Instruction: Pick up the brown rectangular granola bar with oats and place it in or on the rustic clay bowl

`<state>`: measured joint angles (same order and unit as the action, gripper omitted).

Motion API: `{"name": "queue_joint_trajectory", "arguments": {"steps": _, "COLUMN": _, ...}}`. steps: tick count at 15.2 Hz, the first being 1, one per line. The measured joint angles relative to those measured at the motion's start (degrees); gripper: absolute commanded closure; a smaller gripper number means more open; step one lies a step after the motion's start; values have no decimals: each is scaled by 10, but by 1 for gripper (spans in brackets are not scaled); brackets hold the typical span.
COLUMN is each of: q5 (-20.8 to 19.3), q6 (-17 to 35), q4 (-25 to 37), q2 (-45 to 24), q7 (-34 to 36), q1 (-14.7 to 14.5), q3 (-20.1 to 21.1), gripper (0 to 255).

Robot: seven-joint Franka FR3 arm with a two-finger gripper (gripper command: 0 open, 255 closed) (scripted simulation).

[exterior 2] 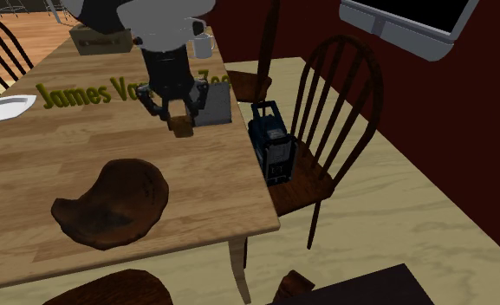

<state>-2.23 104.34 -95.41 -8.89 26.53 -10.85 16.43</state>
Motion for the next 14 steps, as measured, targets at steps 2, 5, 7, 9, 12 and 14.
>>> {"name": "queue_joint_trajectory", "arguments": {"steps": 2, "q5": -2, "q6": -1, "q4": 2, "q2": -2, "q7": 29, "q1": -17, "q3": 12, "gripper": 255}}
{"name": "queue_joint_trajectory", "arguments": {"steps": 5, "q5": -5, "q6": 0, "q4": 0, "q2": -1, "q7": 66, "q1": -38, "q3": 27, "gripper": 255}}
{"name": "queue_joint_trajectory", "arguments": {"steps": 7, "q5": -10, "q6": -4, "q4": 11, "q2": -9, "q7": 93, "q1": -55, "q3": 37, "gripper": 255}}
{"name": "queue_joint_trajectory", "arguments": {"steps": 9, "q5": -15, "q6": -6, "q4": 23, "q2": -20, "q7": 121, "q1": -72, "q3": 48, "gripper": 255}}
{"name": "queue_joint_trajectory", "arguments": {"steps": 12, "q5": -23, "q6": -8, "q4": 34, "q2": -31, "q7": 161, "q1": -97, "q3": 62, "gripper": 255}}
{"name": "queue_joint_trajectory", "arguments": {"steps": 14, "q5": -30, "q6": -11, "q4": 50, "q2": -46, "q7": 186, "q1": -114, "q3": 70, "gripper": 255}}
